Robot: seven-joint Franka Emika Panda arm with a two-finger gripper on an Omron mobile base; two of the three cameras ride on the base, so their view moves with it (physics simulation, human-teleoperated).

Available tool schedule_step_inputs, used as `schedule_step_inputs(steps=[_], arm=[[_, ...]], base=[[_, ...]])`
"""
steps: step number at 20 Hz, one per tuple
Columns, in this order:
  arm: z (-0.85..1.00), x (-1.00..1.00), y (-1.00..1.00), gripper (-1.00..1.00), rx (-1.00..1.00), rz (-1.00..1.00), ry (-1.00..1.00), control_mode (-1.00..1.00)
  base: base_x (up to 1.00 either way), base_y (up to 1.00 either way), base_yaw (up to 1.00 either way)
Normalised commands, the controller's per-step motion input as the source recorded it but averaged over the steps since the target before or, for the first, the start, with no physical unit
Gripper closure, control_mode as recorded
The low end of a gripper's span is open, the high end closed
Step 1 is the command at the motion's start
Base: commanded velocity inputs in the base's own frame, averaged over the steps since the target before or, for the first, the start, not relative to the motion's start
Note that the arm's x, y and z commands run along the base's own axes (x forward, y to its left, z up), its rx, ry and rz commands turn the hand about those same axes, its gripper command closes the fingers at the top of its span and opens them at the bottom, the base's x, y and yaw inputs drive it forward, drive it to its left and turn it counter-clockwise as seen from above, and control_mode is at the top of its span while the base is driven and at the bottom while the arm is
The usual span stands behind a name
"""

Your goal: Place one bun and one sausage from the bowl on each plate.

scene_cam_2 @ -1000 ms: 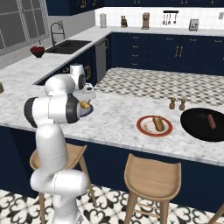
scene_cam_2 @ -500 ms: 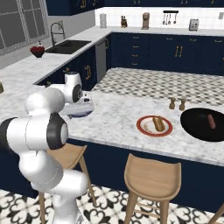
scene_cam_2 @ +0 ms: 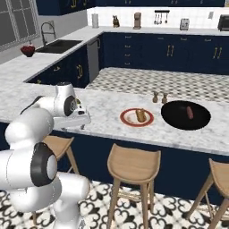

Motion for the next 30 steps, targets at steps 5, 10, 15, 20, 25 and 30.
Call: schedule_step_inputs(steps=[5,10,15,20,25,30], arm=[[0.0,0.0,0.0,-1.0,0.0,0.0,0.0,1.0],[0.0,0.0,0.0,-1.0,0.0,0.0,0.0,1.0],[0.0,0.0,0.0,-1.0,0.0,0.0,0.0,1.0],[0.0,0.0,0.0,-1.0,0.0,0.0,0.0,1.0],[0.25,0.59,0.16,-1.0,0.01,-0.12,-0.04,-1.0],[0.68,1.0,0.0,-1.0,0.13,-0.37,-0.11,-1.0]], base=[[-0.1,-1.0,-0.18],[-0.01,-1.0,-0.11],[0.28,-1.0,-0.07],[1.0,-0.28,-0.01],[0.4,0.1,-0.03],[0.0,0.0,0.0]])
